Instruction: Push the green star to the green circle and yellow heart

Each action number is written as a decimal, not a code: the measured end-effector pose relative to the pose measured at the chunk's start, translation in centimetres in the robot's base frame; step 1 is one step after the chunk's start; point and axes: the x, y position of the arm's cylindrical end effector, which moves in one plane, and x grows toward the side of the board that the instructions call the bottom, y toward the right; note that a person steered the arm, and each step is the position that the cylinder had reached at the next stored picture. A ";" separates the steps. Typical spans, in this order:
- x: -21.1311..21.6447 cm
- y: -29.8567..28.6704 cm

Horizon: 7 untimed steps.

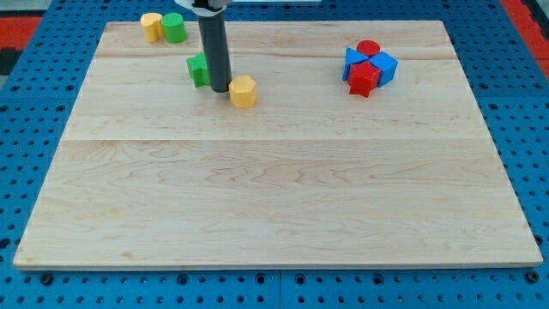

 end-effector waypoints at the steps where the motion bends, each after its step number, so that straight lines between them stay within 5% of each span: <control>1: -1.5 -0.4; 4: -3.1 -10.2; 7: -3.2 -12.5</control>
